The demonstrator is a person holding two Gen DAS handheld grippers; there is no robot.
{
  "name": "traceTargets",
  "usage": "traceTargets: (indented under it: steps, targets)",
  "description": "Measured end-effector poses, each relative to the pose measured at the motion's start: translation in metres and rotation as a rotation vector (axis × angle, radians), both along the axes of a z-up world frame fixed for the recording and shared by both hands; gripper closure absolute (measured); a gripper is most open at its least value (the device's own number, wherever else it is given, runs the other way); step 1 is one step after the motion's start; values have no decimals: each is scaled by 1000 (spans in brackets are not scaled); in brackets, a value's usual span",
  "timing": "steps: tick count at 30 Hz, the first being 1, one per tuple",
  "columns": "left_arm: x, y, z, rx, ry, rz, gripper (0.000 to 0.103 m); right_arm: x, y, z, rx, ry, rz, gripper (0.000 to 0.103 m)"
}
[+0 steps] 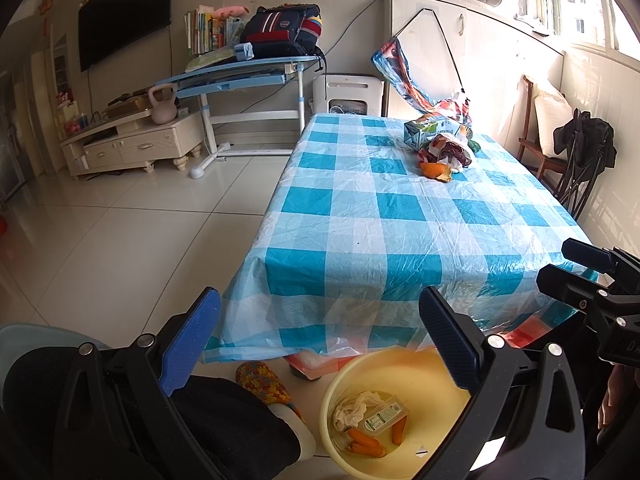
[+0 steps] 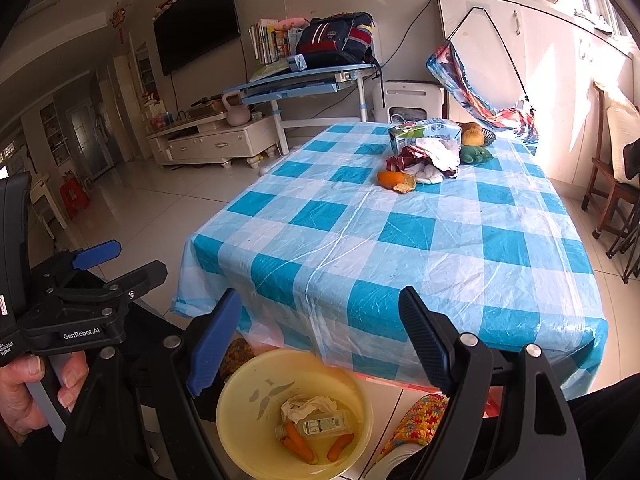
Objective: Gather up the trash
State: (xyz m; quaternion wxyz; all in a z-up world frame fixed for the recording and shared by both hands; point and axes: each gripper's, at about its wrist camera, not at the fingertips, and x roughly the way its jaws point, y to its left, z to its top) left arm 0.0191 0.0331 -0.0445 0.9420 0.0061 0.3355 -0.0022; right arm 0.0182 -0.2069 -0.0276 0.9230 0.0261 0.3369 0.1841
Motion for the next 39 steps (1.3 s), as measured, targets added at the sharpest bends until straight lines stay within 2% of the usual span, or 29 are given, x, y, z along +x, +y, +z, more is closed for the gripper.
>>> traceTargets:
  steps: [23, 27, 33, 39]
  targets:
    - [0, 1, 1, -4, 0, -1, 7, 1, -4, 4, 10, -3, -5, 25]
    - [3, -1, 5, -42, 11, -31, 7, 5, -12, 8, 49, 8, -24, 25]
    - [34, -14, 27, -12, -8, -136, 7, 41, -43, 22, 91, 28, -102, 25]
    - [86, -32, 30, -20, 10, -214, 7, 107, -69, 34, 144, 51, -144, 25]
